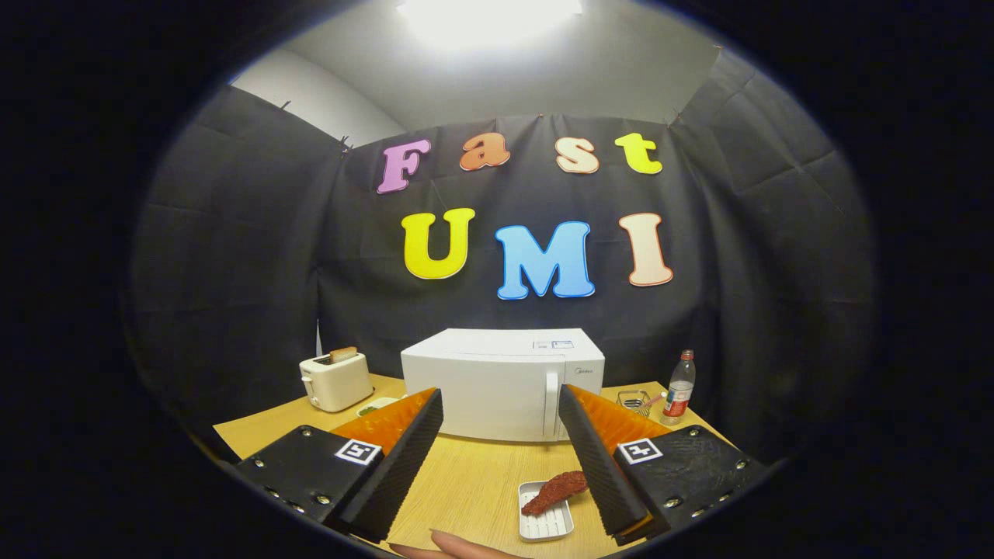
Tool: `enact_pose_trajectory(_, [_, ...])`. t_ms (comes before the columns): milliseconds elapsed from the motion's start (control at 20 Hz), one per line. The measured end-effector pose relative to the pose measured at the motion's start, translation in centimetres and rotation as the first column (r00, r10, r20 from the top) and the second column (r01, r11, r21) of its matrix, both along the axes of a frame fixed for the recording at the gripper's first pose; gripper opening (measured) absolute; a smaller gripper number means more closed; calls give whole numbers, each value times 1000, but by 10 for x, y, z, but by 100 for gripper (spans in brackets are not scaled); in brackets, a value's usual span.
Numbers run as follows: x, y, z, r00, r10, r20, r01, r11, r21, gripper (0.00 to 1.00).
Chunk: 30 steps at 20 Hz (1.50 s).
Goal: Open the microwave, put the food inside, and close the microwave door.
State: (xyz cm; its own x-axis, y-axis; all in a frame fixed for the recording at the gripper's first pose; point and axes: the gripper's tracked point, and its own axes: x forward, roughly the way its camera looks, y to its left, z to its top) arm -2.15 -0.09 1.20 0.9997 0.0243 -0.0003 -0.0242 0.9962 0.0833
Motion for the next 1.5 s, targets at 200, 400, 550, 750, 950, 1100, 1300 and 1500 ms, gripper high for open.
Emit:
enact_pose_trajectory(200, [19, -5, -16, 999, -24, -30, 23, 999, -37, 95])
enact_pose_trajectory(400, [38, 2, -27, 999, 14, -45, -15, 1000, -5, 95])
enact_pose_trajectory(550, [57, 1, -33, 999, 30, -44, -28, 999, 41, 95])
enact_pose_trajectory(750, [96, -21, -48, 998, 5, -65, 4, 992, 124, 95])
enact_pose_trajectory(950, [137, -39, -72, 995, -34, -98, 40, 997, 59, 99])
enact_pose_trajectory(1100, [164, -43, -91, 993, -71, -99, 68, 997, -28, 99])
enact_pose_trajectory(1300, [201, -41, -118, 990, -90, -107, 80, 992, -99, 100])
enact_pose_trajectory(1500, [232, -45, -137, 985, -117, -128, 114, 993, -30, 99])
